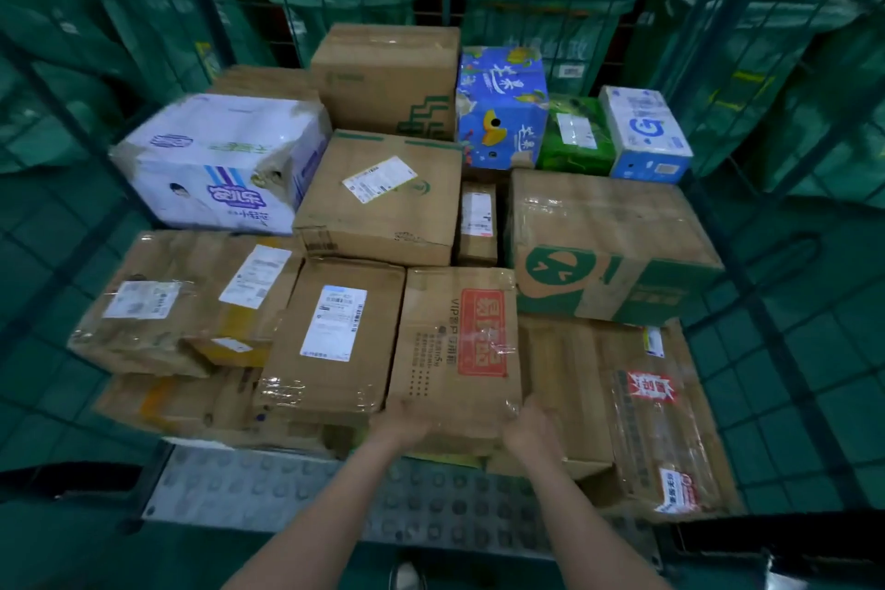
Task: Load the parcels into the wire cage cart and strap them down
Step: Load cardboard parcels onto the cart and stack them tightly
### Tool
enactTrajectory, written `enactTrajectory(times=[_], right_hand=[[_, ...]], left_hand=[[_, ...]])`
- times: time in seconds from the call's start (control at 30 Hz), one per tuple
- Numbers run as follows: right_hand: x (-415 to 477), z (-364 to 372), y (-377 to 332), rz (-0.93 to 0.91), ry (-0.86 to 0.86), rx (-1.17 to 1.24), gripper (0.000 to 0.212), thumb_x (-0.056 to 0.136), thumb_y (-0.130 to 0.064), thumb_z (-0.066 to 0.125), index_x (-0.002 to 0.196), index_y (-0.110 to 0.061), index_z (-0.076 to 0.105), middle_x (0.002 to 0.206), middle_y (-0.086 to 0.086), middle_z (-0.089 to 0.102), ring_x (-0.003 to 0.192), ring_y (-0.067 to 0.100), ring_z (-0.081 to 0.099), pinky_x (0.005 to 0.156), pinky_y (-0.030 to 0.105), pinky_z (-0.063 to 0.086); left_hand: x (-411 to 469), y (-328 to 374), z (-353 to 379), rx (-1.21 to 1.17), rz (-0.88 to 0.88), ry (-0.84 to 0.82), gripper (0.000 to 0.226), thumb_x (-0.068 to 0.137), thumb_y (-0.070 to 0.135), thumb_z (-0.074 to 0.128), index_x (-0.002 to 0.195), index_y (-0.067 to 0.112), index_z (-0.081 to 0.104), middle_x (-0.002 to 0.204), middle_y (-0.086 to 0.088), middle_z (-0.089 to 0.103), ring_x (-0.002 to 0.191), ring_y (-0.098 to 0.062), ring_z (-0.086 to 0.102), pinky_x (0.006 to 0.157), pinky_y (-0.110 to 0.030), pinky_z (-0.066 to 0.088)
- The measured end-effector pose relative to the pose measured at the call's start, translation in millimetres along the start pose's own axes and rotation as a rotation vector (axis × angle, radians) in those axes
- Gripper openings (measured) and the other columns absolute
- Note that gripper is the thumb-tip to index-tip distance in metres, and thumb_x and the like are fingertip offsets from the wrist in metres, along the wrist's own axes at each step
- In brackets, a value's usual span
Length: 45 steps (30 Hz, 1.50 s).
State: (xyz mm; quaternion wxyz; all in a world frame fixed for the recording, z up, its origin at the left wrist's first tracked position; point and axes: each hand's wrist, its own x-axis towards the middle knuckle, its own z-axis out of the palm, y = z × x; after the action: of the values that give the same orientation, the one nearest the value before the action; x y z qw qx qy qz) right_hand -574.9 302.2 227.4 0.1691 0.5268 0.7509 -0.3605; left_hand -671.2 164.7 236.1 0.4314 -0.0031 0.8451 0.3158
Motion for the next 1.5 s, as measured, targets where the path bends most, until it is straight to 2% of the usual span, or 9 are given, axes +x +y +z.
enactTrajectory(times=[0.13,0.4,0.63,0.77,0.93,1.1,1.2,1.4,1.5], right_hand=[[-7.0,-12.0,-14.2,-0.104,0.04,0.005,0.037,0.092,-0.022,0.048,0.128,-0.017,0.038,0.131,0.01,0.047,0.113,0.026,0.052,0.085,0.035,0.048],[-28.1,-26.2,-24.0,-0.334,-0.087,-0.102,0.059,0.093,-0.022,0.048,0.147,-0.02,0.025,0.141,0.012,0.039,0.121,0.028,0.048,0.101,0.041,0.045],[-50.1,-18.4,-17.7,-0.516,-0.205,-0.218,0.039,0.089,-0.032,0.058,0.124,-0.016,0.051,0.124,0.006,0.054,0.111,0.024,0.054,0.097,0.038,0.047],[-67.9,8.1,-20.5,-0.639,-0.306,-0.32,0.048,0.08,-0.042,0.057,0.12,-0.015,0.052,0.121,0.01,0.056,0.11,0.028,0.055,0.096,0.042,0.047],[-117.5,42.7,-31.8,-0.828,-0.377,-0.531,0.033,0.087,-0.021,0.056,0.117,-0.007,0.056,0.123,0.01,0.057,0.115,0.028,0.053,0.089,0.027,0.042],[-164.4,85.1,-28.3,-0.969,-0.502,-0.641,0.014,0.086,-0.016,0.055,0.098,-0.014,0.048,0.121,0.013,0.056,0.105,0.025,0.055,0.072,0.024,0.037],[-199.5,109.7,-24.1,-1.066,-0.544,-0.745,0.022,0.09,-0.017,0.052,0.111,-0.011,0.049,0.124,0.012,0.049,0.108,0.025,0.051,0.075,0.025,0.036],[-286.6,169.1,23.4,-1.186,-0.741,-0.852,0.028,0.094,-0.021,0.049,0.121,-0.012,0.045,0.129,0.007,0.042,0.087,0.018,0.048,0.059,0.026,0.035],[-328.1,193.5,60.7,-1.226,-0.819,-0.92,0.029,0.093,-0.019,0.049,0.121,-0.012,0.045,0.128,0.007,0.043,0.087,0.017,0.049,0.063,0.026,0.037]], left_hand=[[-21.0,11.2,-16.9,-0.115,0.01,0.036,0.065,0.091,0.02,0.057,0.145,0.002,0.025,0.145,-0.013,0.04,0.131,-0.027,0.042,0.106,-0.031,0.036],[-61.7,8.7,-11.5,-0.237,-0.022,0.097,0.053,0.092,0.017,0.052,0.14,0.002,0.035,0.14,-0.015,0.045,0.127,-0.031,0.044,0.1,-0.035,0.039],[-111.0,-20.4,12.5,-0.353,-0.086,0.185,0.047,0.096,0.028,0.046,0.137,0.009,0.036,0.136,-0.011,0.044,0.123,-0.029,0.044,0.093,-0.037,0.04],[-137.8,-48.8,17.8,-0.494,-0.148,0.268,0.026,0.094,0.023,0.046,0.12,0.016,0.046,0.119,-0.007,0.048,0.101,-0.022,0.046,0.082,-0.032,0.039],[-178.6,-104.1,15.5,-0.682,-0.198,0.423,0.007,0.092,0.015,0.048,0.085,0.016,0.048,0.089,-0.01,0.049,0.078,-0.018,0.048,0.068,-0.027,0.036],[-221.9,-155.7,16.5,-0.76,-0.312,0.56,0.013,0.092,0.015,0.045,0.104,0.013,0.049,0.066,-0.001,0.034,0.056,-0.012,0.032,0.053,-0.026,0.028],[-251.8,-186.5,22.2,-0.827,-0.359,0.606,0.04,0.093,0.019,0.045,0.132,0.012,0.039,0.073,0.0,0.039,0.061,-0.011,0.036,0.054,-0.025,0.03],[-326.3,-266.2,49.9,-1.014,-0.491,0.796,0.015,0.093,0.02,0.046,0.108,0.02,0.047,0.076,0.001,0.042,0.062,-0.012,0.039,0.06,-0.028,0.035],[-365.3,-310.6,77.9,-1.098,-0.528,0.846,0.041,0.094,0.02,0.047,0.134,0.012,0.041,0.107,-0.006,0.054,0.085,-0.018,0.05,0.071,-0.028,0.038]])
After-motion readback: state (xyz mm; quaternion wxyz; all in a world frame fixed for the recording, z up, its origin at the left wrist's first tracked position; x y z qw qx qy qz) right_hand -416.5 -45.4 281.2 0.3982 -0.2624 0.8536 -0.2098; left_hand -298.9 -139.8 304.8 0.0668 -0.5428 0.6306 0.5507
